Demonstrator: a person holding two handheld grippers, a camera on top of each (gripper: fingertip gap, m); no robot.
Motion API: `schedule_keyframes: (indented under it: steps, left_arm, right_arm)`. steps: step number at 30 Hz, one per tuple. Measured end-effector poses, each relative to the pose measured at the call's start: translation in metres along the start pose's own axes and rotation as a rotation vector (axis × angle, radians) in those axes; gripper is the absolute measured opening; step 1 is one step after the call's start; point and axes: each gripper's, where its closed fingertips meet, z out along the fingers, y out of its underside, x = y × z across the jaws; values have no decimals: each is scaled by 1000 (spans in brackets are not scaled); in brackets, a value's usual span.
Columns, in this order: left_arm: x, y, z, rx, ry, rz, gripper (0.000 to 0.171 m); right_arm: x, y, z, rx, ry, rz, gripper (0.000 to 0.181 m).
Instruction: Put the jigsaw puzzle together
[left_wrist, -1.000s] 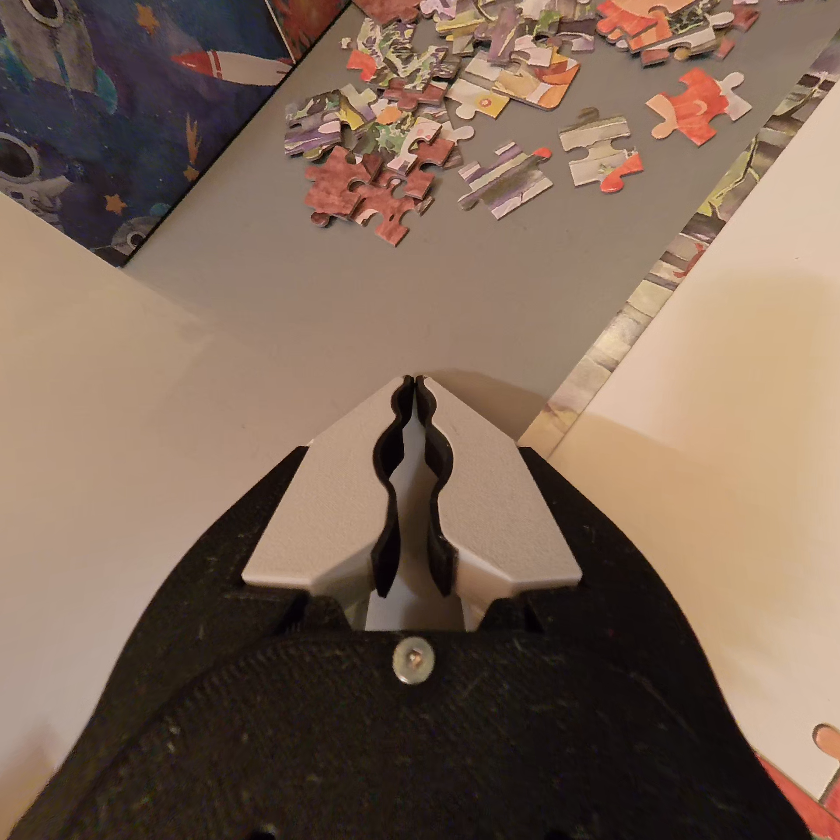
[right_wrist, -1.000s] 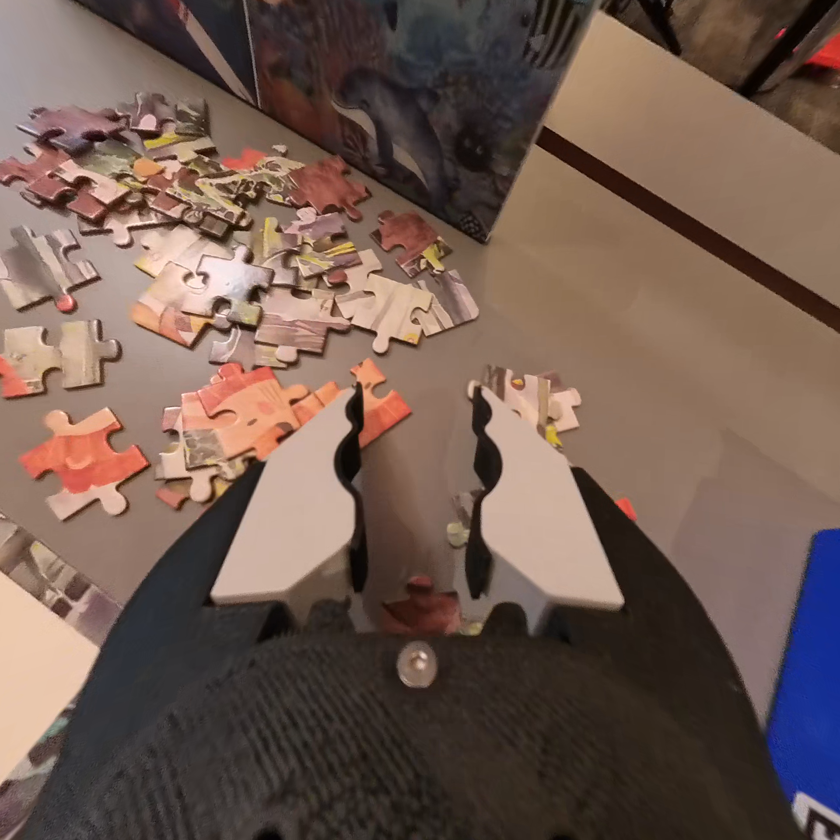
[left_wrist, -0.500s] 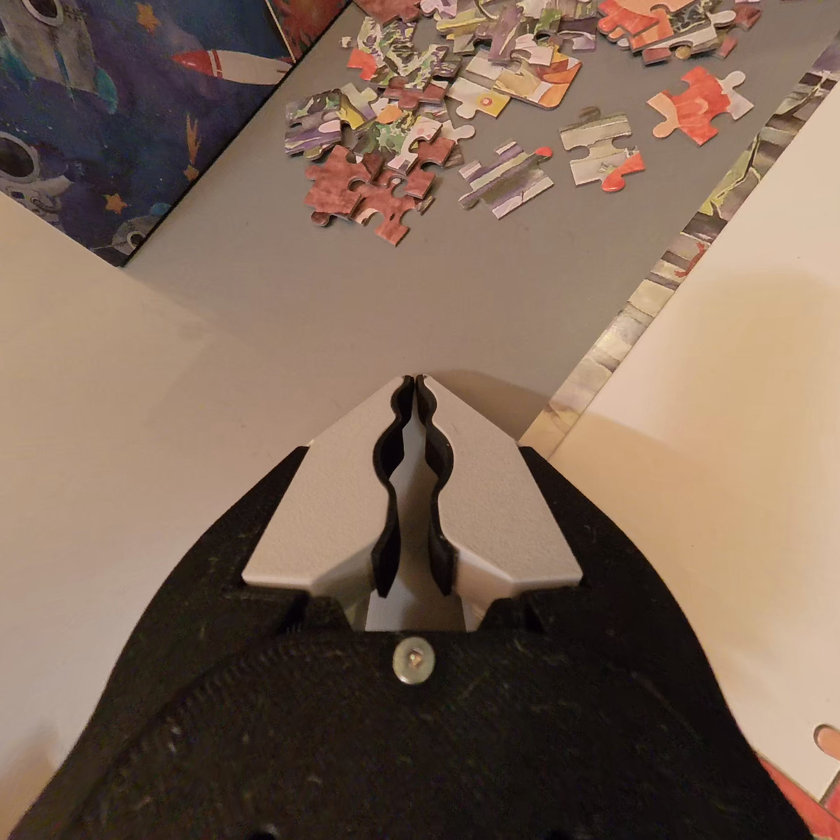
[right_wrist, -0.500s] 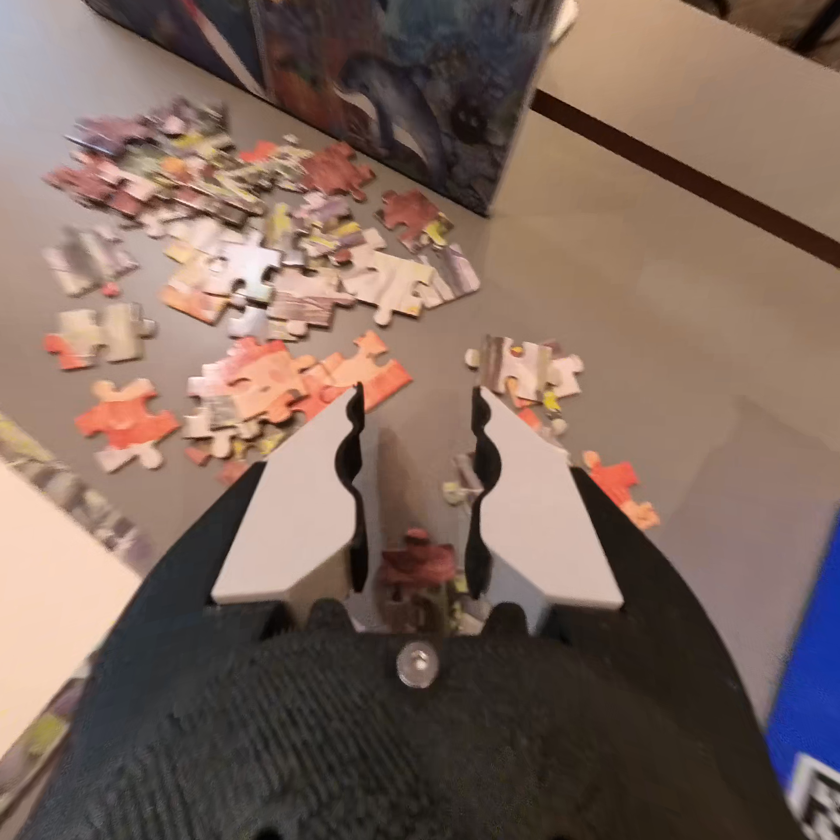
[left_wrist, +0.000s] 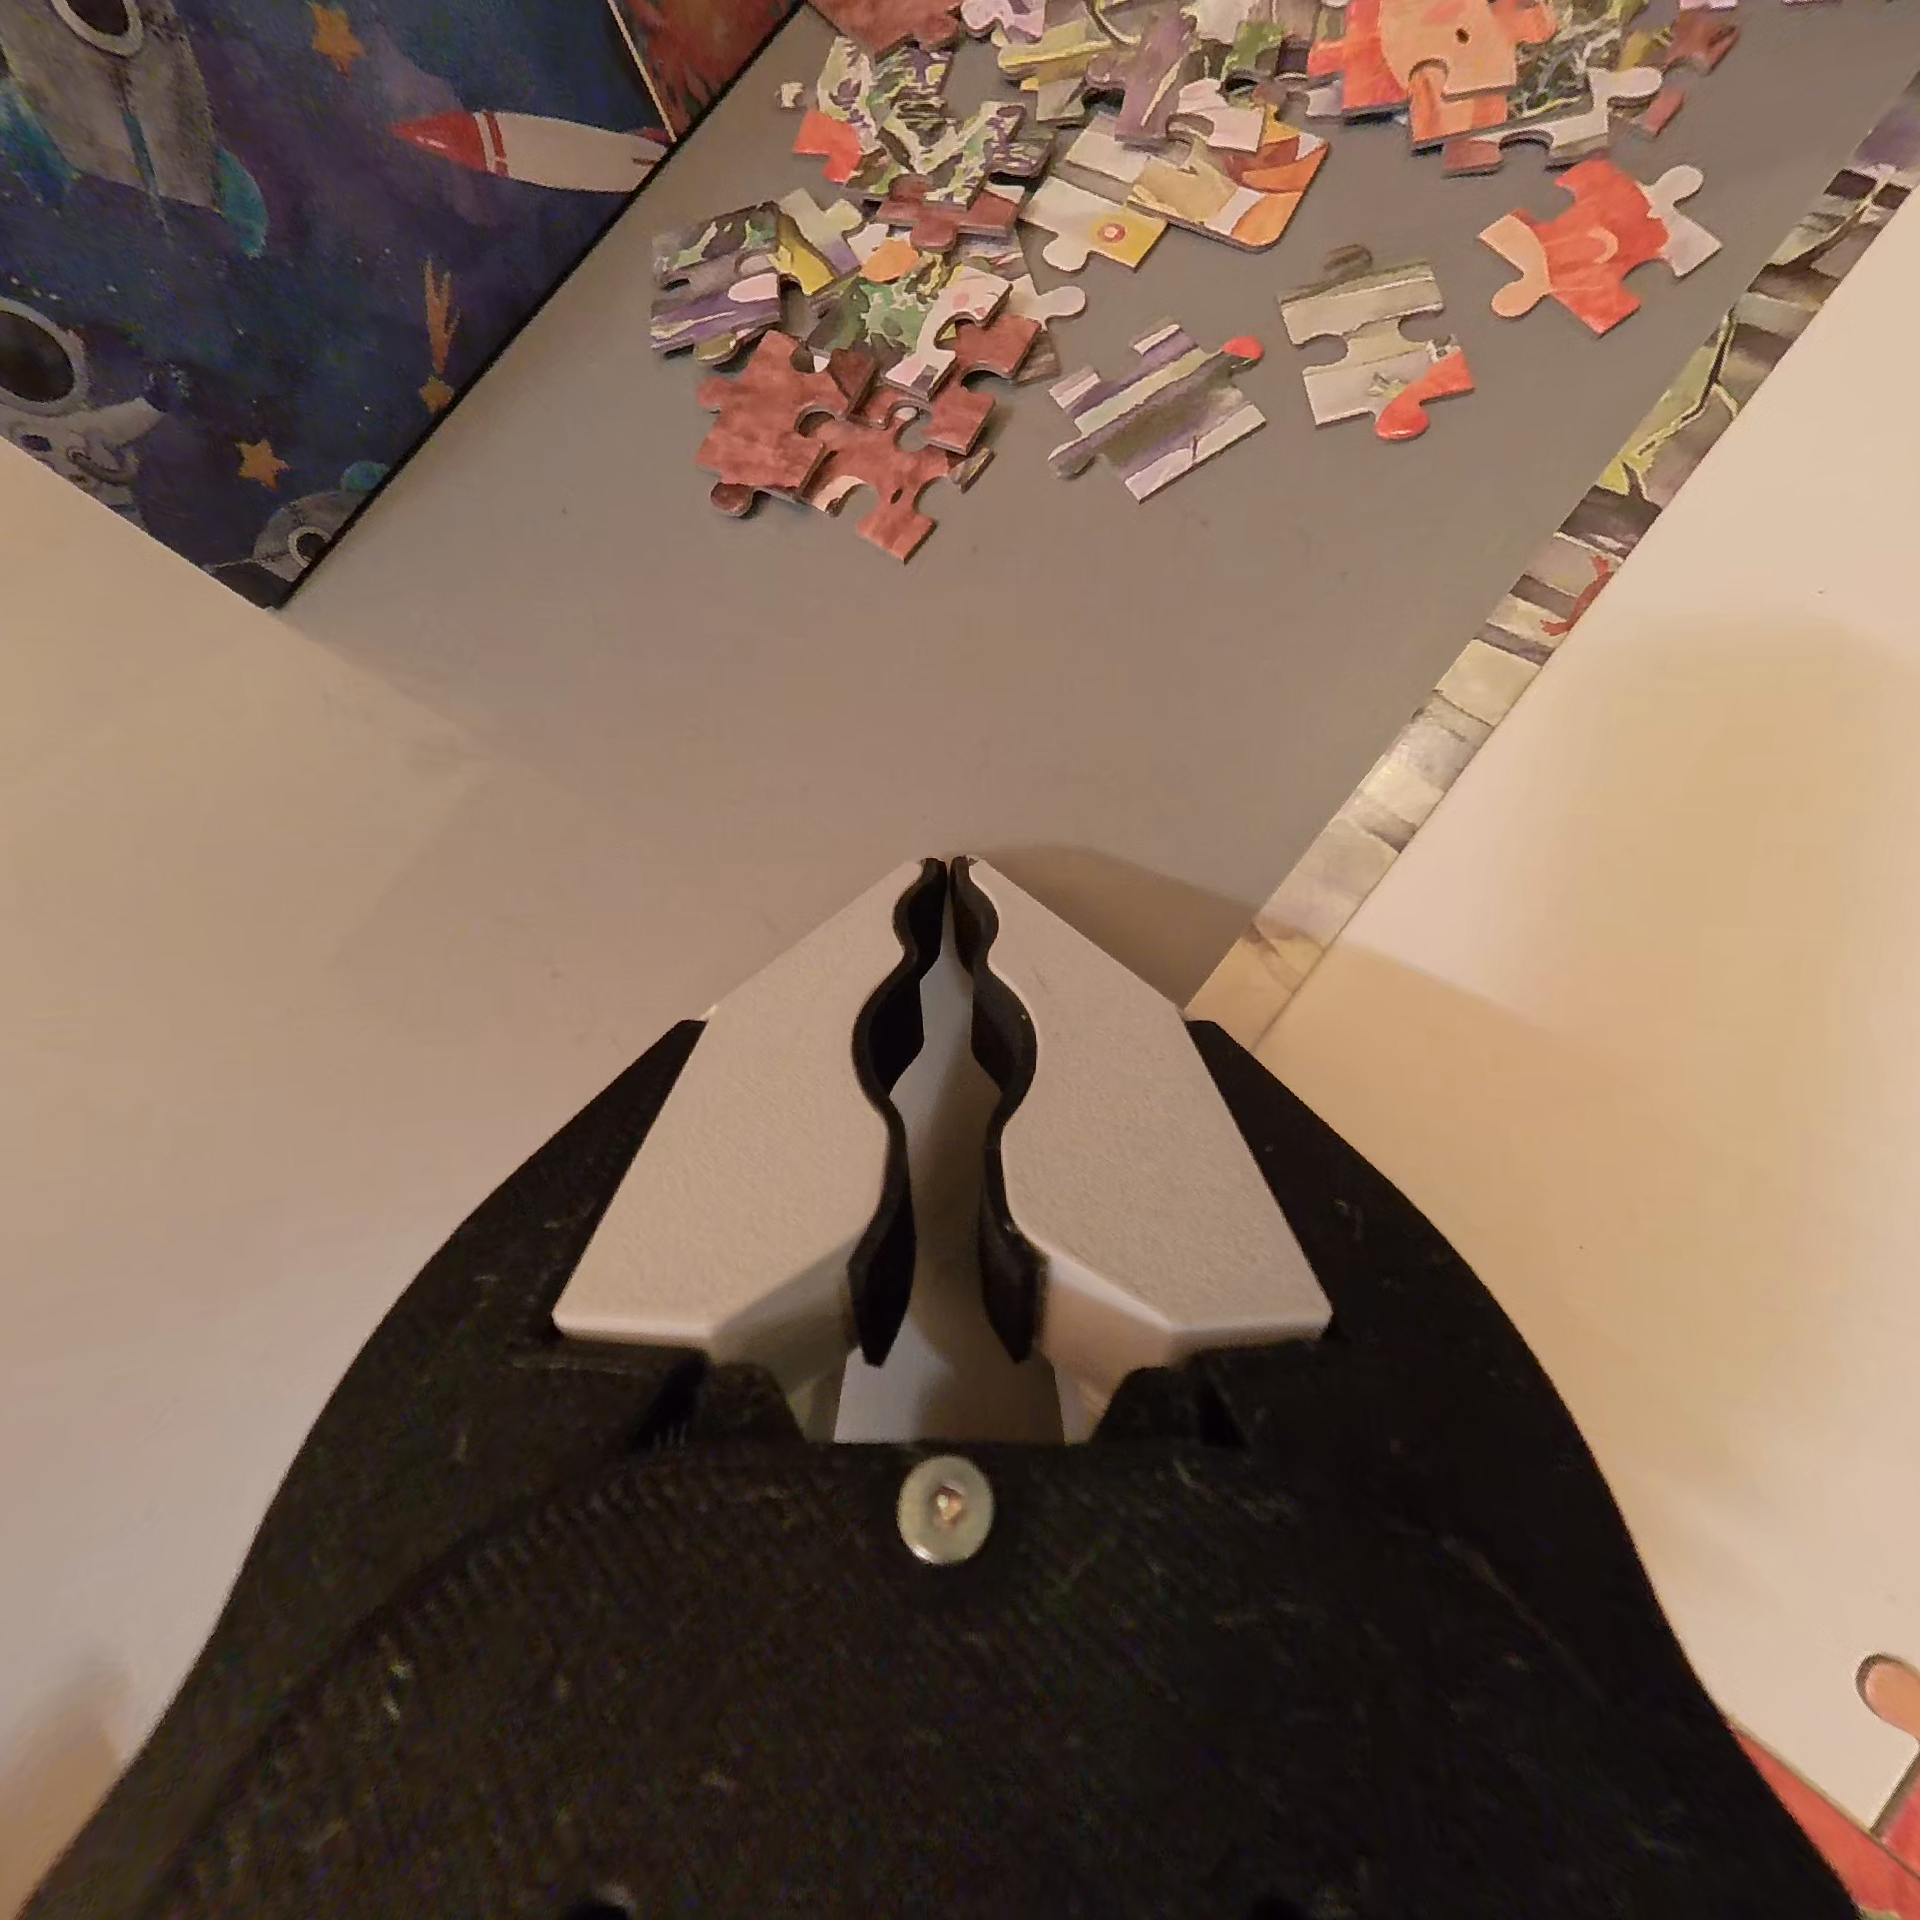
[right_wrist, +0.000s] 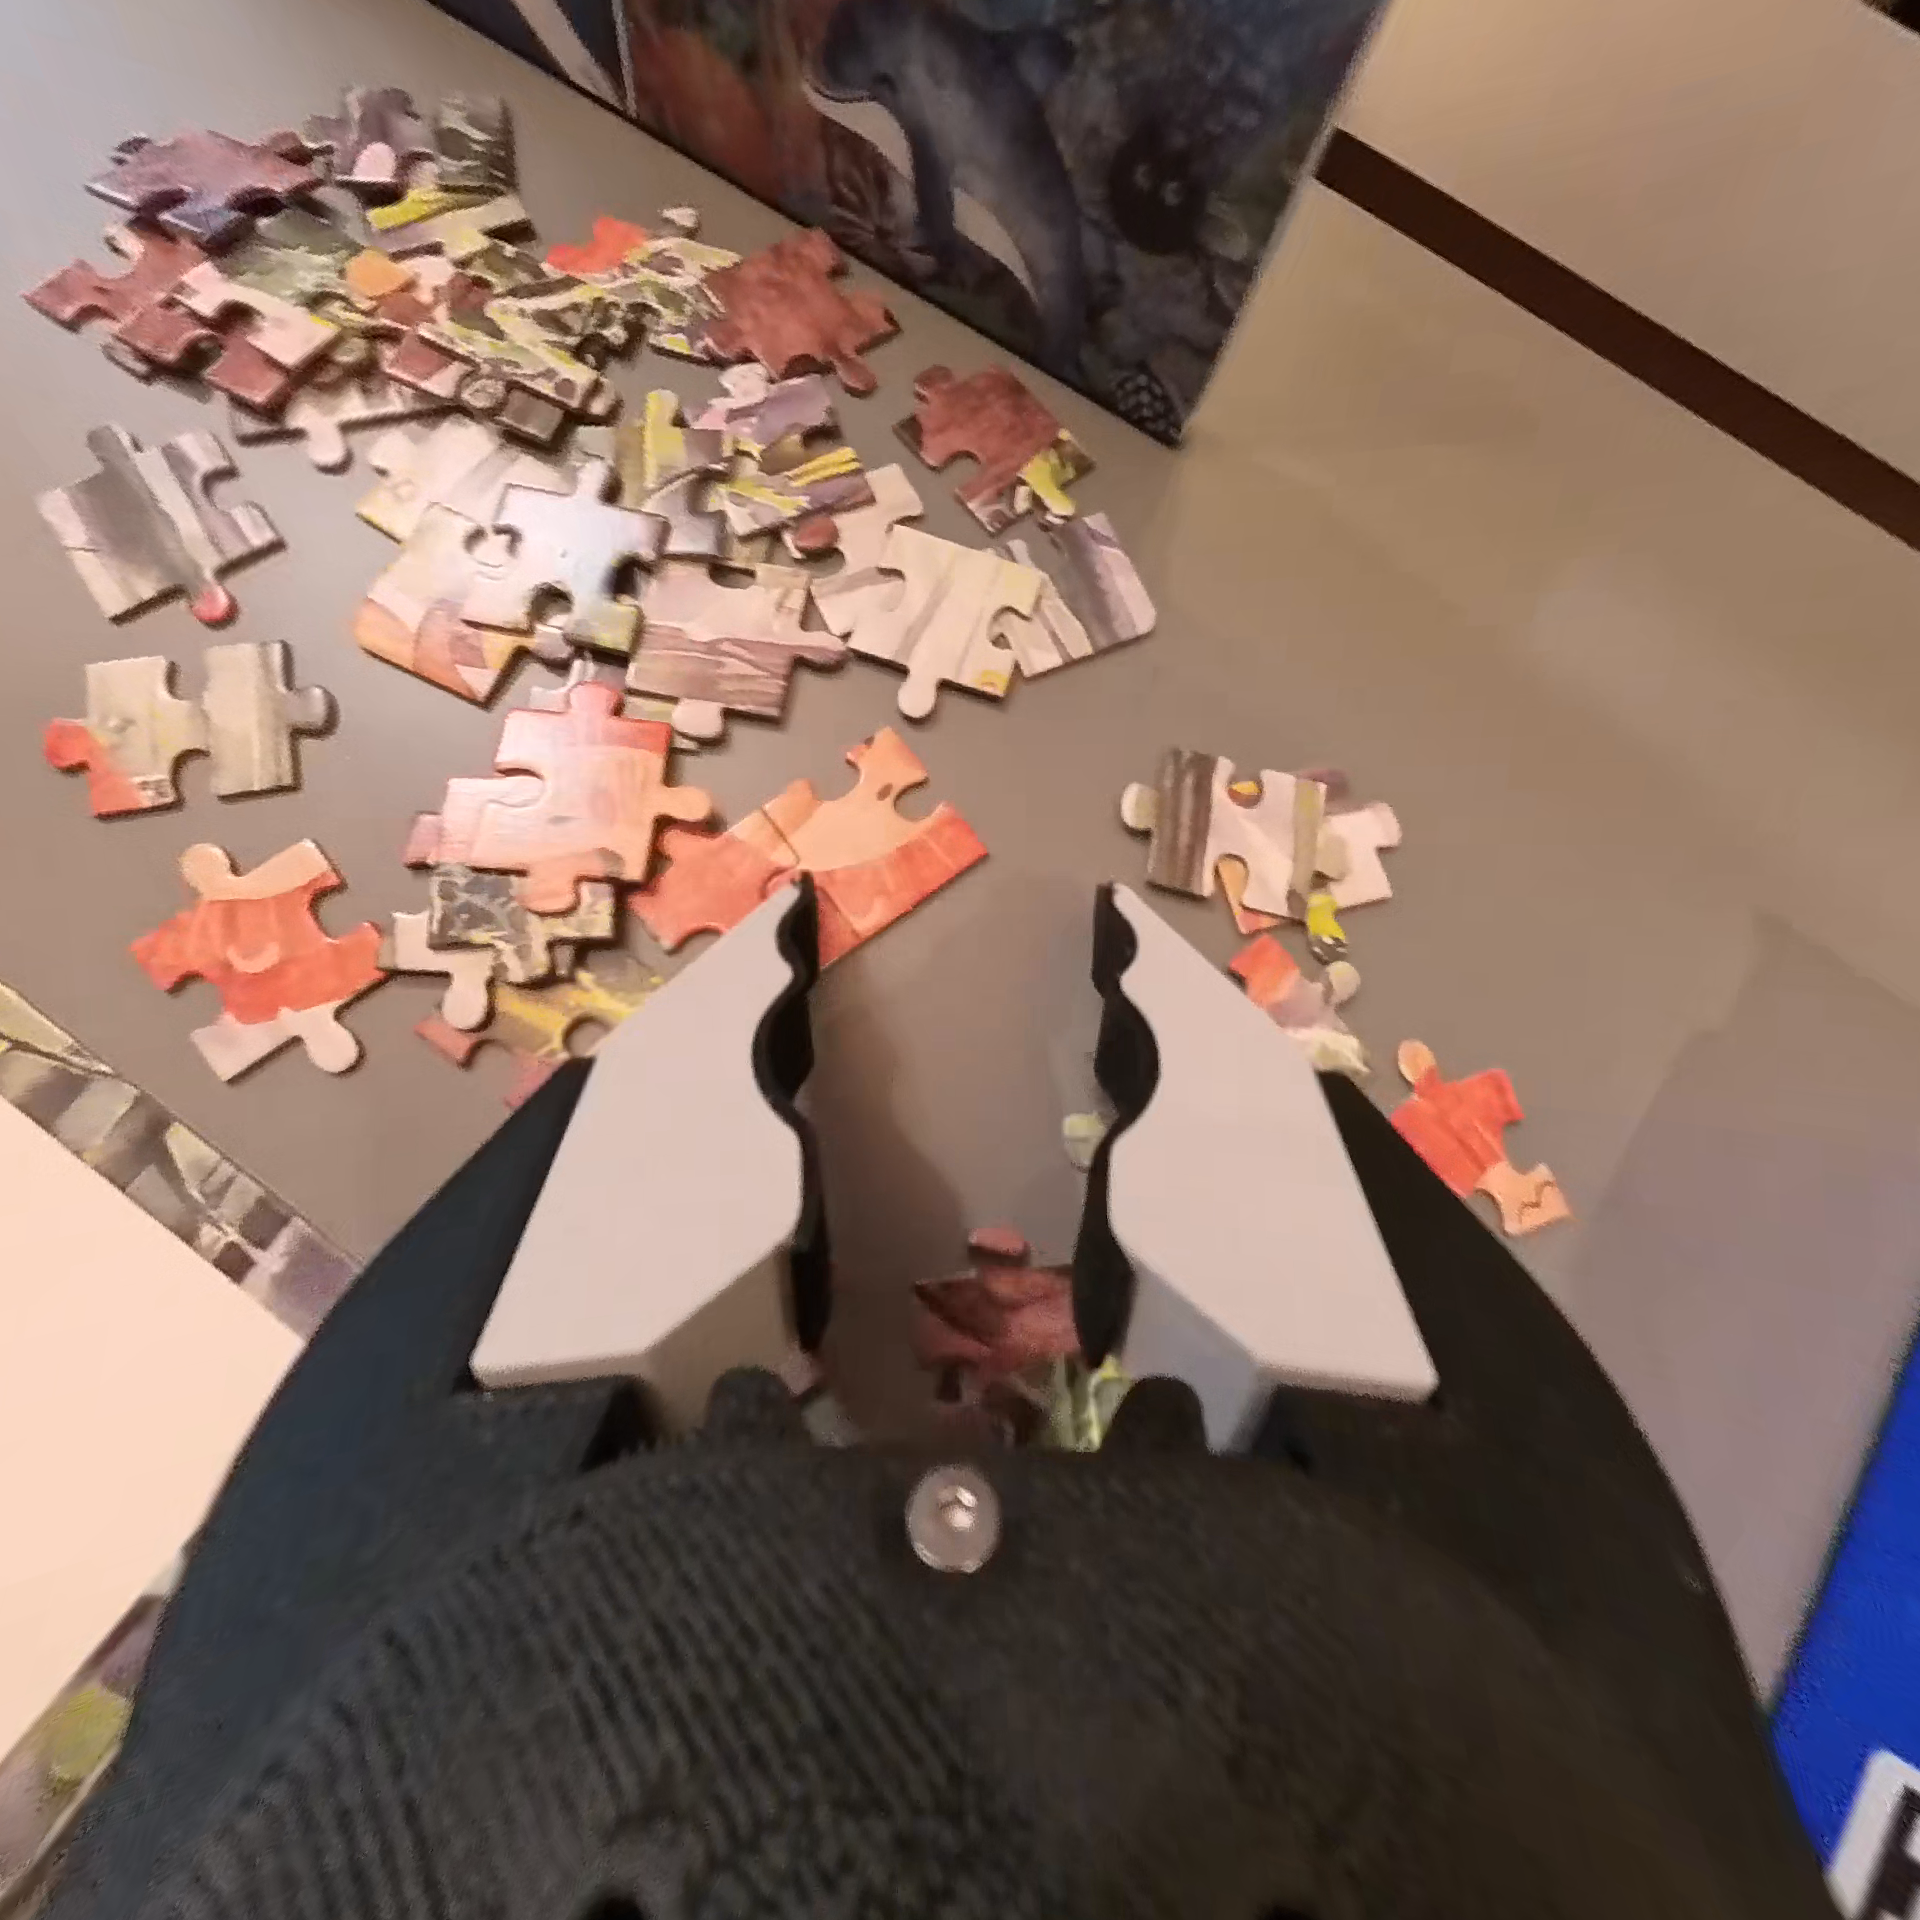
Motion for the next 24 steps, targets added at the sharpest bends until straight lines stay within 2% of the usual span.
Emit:
schedule_keyframes:
  steps: [4,9,11,18,24]
  left_arm:
    - [0,0,0,0,-4,6,1]
    - [0,0,0,0,-8,12,1]
    - [0,0,0,0,-8,11,1]
    - [0,0,0,0,-9,12,1]
    - [0,0,0,0,-12,16,1]
  right_arm:
    - [8,4,-5,1,7,18,50]
    - [-12,0,-12,23,-115,48,52]
    - [-10,9,-8,-24,-87,14,53]
    - [4,14,-11,-46,-8,-5,51]
    - [-3,19,-16,-72,-50,22,46]
